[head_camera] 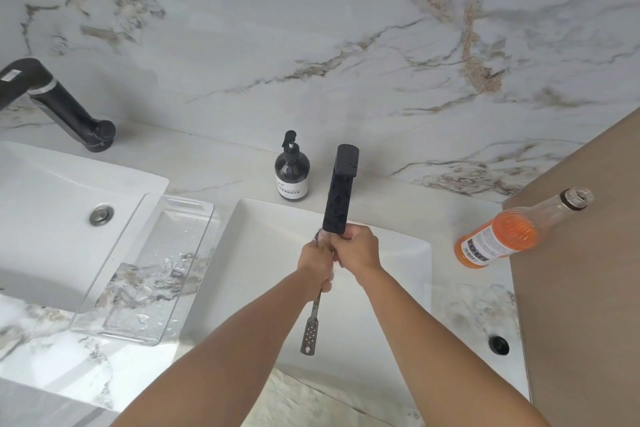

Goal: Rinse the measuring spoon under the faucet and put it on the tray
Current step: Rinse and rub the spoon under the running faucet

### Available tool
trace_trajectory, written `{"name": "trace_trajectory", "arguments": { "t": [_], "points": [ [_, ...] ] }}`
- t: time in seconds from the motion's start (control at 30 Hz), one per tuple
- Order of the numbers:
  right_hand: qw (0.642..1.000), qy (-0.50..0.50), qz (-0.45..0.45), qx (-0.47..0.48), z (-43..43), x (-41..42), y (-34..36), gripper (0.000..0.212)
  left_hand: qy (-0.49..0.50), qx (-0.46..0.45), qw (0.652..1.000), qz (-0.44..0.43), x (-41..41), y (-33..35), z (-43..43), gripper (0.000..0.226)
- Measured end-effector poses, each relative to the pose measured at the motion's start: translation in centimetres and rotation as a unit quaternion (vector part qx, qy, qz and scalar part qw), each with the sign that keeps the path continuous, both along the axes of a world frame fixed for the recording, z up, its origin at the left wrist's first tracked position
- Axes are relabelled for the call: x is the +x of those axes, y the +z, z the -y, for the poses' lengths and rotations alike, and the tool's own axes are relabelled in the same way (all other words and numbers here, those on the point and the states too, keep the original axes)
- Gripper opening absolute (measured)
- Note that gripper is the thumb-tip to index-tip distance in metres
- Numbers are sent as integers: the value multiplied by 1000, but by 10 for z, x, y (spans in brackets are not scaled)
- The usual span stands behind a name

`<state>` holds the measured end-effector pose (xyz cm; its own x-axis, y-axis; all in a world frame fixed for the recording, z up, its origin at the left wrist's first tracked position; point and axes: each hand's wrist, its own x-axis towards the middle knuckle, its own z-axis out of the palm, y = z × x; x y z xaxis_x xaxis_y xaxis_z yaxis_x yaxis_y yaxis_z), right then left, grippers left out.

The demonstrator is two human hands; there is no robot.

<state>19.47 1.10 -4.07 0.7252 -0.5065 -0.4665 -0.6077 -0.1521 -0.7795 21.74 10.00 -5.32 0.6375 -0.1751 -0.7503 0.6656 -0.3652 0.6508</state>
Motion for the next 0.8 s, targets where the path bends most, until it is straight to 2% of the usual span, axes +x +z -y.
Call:
{"name": "trace_trajectory", "arguments": {
  "t": [0.03, 0.07, 0.13, 0.17, 0.23, 0.33, 0.4, 0.5, 0.67, 0.8],
  "points": [
    [999, 25, -9, 32, 1, -1, 2, 9, -3, 3, 1000, -4, -1, -2, -2, 45],
    [995, 45, -14, 89, 3, -3, 3, 19, -2, -19, 1000, -16, -2, -2, -4, 44],
    [971, 46, 3, 235, 9, -6, 5, 36, 22, -103, 993, -59, -2, -4, -11, 33],
    [958, 37, 17, 284, 11, -8, 5, 39, 35, -132, 987, -80, -1, -4, -15, 29],
    [947, 20, 30, 319, 13, -13, 4, 33, 27, -161, 981, -102, 1, -3, -22, 28],
    [954, -22, 40, 297, 14, -18, -2, 23, -29, -172, 982, -66, 2, 2, -28, 27],
    [953, -81, 64, 285, 16, -16, -7, 22, -32, -188, 981, -40, 5, 5, -30, 20],
    [955, -128, 80, 255, 20, -16, -13, 20, -61, -179, 982, -14, 11, 6, -32, 25],
    [958, -23, -16, 287, 20, -12, -8, 12, -183, -52, 978, 90, 15, 5, -43, 25],
    [973, 91, -69, 201, 23, 5, 0, 11, -182, -49, 974, 128, 12, -3, -55, 28]
  ]
}}
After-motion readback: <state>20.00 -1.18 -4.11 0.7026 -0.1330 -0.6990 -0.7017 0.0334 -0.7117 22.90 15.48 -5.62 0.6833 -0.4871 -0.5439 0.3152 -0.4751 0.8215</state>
